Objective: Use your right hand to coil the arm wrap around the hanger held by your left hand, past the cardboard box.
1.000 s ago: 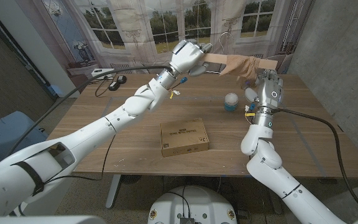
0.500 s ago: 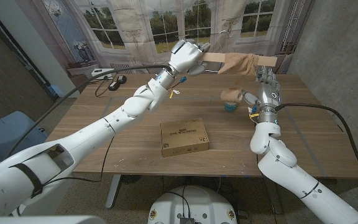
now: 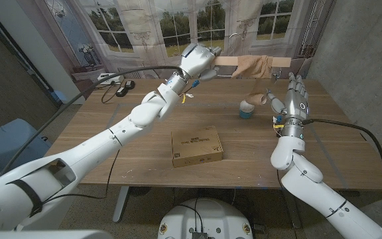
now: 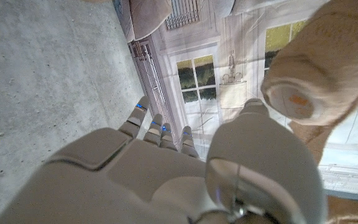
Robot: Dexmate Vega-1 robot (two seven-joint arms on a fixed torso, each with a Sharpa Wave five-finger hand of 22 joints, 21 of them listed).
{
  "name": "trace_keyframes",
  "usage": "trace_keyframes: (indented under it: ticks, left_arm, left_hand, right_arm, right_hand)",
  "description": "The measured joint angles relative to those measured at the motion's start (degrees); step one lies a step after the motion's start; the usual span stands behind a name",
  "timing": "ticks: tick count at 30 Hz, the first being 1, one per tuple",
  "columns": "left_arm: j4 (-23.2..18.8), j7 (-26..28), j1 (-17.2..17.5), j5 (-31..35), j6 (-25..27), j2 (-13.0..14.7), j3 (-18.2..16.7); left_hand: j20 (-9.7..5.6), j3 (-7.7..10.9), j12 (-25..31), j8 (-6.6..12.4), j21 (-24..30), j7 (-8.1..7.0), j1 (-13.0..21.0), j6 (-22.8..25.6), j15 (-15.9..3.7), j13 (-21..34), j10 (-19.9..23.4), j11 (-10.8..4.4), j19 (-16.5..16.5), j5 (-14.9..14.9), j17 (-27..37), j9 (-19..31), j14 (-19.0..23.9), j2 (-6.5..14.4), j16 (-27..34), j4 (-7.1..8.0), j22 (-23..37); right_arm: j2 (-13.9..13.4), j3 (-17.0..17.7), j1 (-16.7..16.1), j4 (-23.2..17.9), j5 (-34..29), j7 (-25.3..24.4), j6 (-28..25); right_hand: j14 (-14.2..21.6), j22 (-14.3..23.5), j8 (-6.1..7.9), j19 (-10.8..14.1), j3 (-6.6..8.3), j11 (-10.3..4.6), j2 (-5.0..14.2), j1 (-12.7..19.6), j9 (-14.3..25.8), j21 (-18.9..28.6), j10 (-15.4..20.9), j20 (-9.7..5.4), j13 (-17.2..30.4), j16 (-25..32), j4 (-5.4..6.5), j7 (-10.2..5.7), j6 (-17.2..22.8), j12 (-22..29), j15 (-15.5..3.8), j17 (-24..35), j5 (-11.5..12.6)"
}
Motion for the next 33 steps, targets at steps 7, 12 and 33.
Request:
trace_keyframes:
  ticks: [7, 12, 33]
  left_arm:
    - [-4.21, -9.36, 1.57, -1.86, 1.27, 0.83, -1.53]
    - [-7.27, -16.55, 2.67, -3.62, 1.8, 1.51, -2.75]
    - [-14.41, -36.39, 4.7, -8.51, 1.99, 2.84, -5.37]
  left_hand:
    - [0.0, 0.0, 0.0, 0.0, 0.0, -0.01, 0.0, -0.01, 0.0, 0.0, -0.33, -0.13, 0.0, 0.0, 0.18, 0.08, 0.0, 0.0, 0.0, 0.0, -0.23]
    - [0.0, -0.32, 0.0, 0.0, 0.0, -0.1, 0.16, -0.1, 0.0, -0.01, -0.33, -0.13, 0.0, 0.0, 0.17, 0.12, 0.0, 0.16, 0.0, 0.15, -0.28]
    - [0.0, -0.4, 0.0, -0.01, 0.0, 0.12, 0.15, 0.12, -0.03, 0.0, -0.32, -0.11, 0.0, -0.45, 0.04, 0.11, -0.03, 0.15, 0.0, 0.1, -0.27]
  right_arm:
    - [5.28, 5.93, -2.24, 4.24, -3.23, -8.84, 9.77]
    - [12.4, 13.89, -3.17, 7.09, -10.61, -12.27, 19.3]
    - [25.76, 26.34, -6.82, 1.67, -26.09, -15.49, 38.03]
  right_hand:
    - [8.8, 0.06, 1.11, 7.98, 4.42, -1.22, 4.04, 1.16, 0.0, -0.55, 10.27, -1.97, -0.33, 2.07, -1.95, -1.36, 11.21, 1.55, -2.5, -2.65, -5.33]
    - [11.47, 0.14, 1.21, 10.54, 6.66, -3.62, 6.2, 0.14, 0.01, -0.65, 13.82, -3.6, -0.33, 2.51, -0.76, -2.47, 15.35, 1.77, -4.39, -3.19, -6.06]
    - [15.38, 0.13, -0.82, 14.46, 3.78, -7.53, 1.98, -12.36, -0.1, -1.98, 17.19, -3.32, -0.42, 2.51, 4.44, -5.95, 17.38, 0.65, -5.81, -4.97, -6.77]
